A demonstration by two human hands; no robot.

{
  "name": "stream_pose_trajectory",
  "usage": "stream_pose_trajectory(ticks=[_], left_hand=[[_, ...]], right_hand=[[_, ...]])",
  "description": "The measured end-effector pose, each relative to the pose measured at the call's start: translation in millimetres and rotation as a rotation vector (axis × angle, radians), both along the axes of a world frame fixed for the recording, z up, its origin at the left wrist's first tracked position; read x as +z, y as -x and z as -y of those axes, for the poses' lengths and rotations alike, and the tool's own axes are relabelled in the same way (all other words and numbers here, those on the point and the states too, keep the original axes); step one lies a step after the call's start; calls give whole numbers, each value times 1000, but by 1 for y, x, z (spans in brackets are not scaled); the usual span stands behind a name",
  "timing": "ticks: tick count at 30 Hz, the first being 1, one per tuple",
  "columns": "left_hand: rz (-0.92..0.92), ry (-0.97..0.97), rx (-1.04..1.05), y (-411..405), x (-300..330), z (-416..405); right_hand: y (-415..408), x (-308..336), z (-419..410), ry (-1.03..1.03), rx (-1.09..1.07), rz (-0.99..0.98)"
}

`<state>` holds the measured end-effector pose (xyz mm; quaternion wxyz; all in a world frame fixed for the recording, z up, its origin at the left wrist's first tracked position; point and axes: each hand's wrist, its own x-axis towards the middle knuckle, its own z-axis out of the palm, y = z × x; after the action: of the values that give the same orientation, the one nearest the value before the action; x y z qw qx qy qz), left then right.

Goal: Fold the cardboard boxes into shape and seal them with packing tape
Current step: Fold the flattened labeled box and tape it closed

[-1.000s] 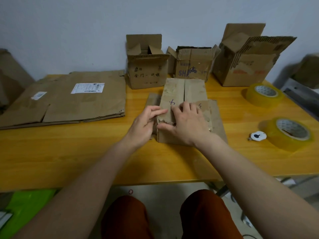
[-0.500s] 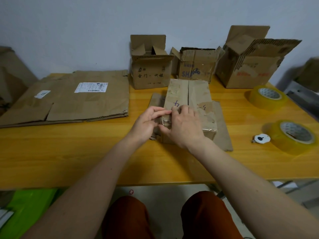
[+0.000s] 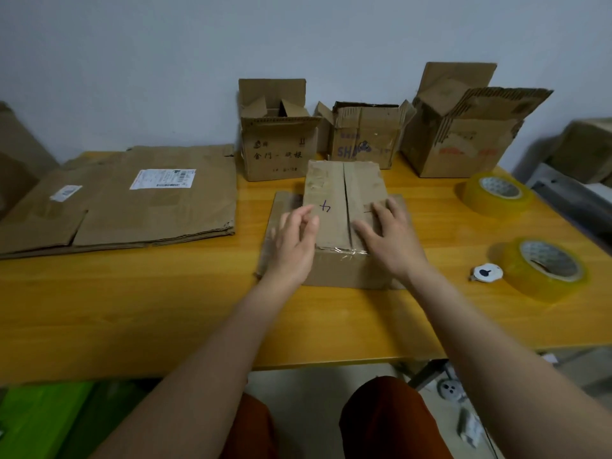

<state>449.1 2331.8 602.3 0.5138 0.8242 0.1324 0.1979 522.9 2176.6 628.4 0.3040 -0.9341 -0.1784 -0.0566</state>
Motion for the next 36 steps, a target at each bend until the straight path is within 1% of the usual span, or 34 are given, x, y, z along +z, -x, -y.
stream_pose_trajectory(ticks=[1,2,3,6,9,11,13,14,15,16,17,18,19,20,21,22,24,25,27,29,31,33,36], left_hand=[[-37,-102,78,-7,0,6],[-34,-142,142,-13,0,11],[-4,-117,184,-18,-1,13],[79,152,182,-24,-5,14],[71,346,56,-25,-8,11],[88,388,7,-24,-6,11],[61,352,-13,-22,0,9],[8,299,-26,-20,5,5],[-74,201,-27,-20,10,-1],[-170,40,3,-19,16,-7],[-245,-162,75,-18,21,-11],[-270,-353,157,-16,26,-11],[-252,-501,203,-13,31,-8],[-236,-617,178,-11,35,-2],[-270,-713,103,-9,37,9],[-359,-780,26,-6,36,20],[-570,-879,-55,4,31,35],[-609,-905,-69,9,31,34],[-605,-926,-152,22,32,27],[-588,-947,-301,35,38,20],[-557,-943,-448,43,45,13],[-525,-938,-533,47,51,11],[-472,-846,-585,49,52,5]], right_hand=[[-3,-5,-1,-96,7,-74],[-5,-9,-3,-180,19,-96],[-7,-12,-3,-249,24,-99],[-14,-19,3,-438,40,-146],[-17,-21,2,-585,52,-204],[-17,-19,-1,-622,49,-225],[-14,-15,-2,-620,31,-234],[-10,-14,-2,-611,31,-234],[-5,-14,-3,-602,46,-236],[4,-17,-2,-597,71,-241],[14,-21,0,-602,96,-249],[24,-24,0,-623,108,-259],[32,-27,1,-661,97,-264],[38,-28,0,-708,61,-261],[40,-27,-1,-747,4,-246],[39,-25,-1,-754,-65,-216],[30,-16,1,-710,-190,-142],[24,-12,3,-677,-230,-113],[8,-4,10,-600,-262,-85],[-6,1,18,-502,-255,-80],[-19,7,25,-336,-228,-85],[-28,12,31,-150,-163,-117],[-31,19,43,83,-20,-162]])
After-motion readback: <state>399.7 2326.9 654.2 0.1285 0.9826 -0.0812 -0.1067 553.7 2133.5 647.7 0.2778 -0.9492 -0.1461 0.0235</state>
